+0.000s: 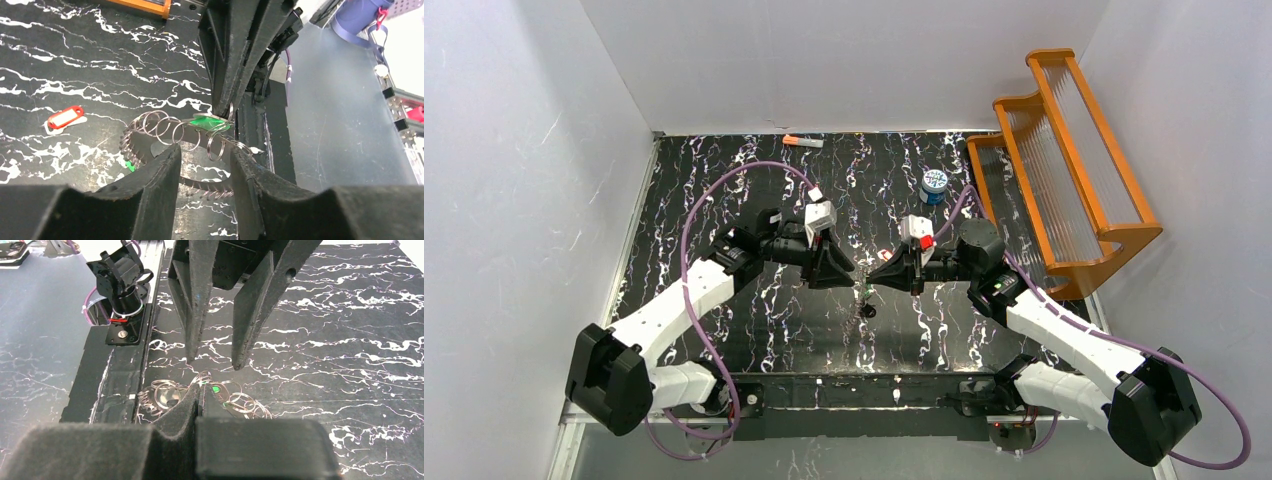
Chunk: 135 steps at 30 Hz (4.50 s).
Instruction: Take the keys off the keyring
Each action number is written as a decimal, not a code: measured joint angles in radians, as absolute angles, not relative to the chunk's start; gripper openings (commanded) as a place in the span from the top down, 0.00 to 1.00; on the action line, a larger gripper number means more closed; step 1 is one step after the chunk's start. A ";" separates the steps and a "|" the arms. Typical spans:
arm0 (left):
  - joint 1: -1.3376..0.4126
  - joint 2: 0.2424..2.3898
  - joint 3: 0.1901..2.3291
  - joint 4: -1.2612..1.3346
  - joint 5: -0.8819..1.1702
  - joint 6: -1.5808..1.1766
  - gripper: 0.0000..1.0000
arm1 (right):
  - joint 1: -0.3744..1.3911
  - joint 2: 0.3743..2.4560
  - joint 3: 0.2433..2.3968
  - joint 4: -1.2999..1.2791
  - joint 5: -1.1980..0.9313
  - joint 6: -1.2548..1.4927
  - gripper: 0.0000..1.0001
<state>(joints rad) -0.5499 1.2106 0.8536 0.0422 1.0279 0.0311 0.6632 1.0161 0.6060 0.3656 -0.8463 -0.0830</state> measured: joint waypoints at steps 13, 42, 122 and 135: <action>-0.550 1.293 0.938 -0.088 1.180 0.223 0.56 | 0.663 1.024 0.606 0.369 -0.905 -0.086 0.99; -0.571 1.366 0.951 -0.109 1.245 0.227 1.00 | 0.663 1.079 0.626 0.418 -0.945 -0.076 0.99; -0.503 1.240 0.871 0.028 1.219 0.108 0.54 | 0.722 1.097 0.721 0.286 -0.949 -0.265 0.99; -0.534 1.257 0.871 0.023 1.269 0.120 0.80 | 0.722 1.118 0.730 0.288 -0.971 -0.264 0.99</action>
<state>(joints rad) -0.5343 1.2572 0.8707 0.0231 1.2686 0.1196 0.7223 1.1183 0.7296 0.2878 -0.9714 -0.2638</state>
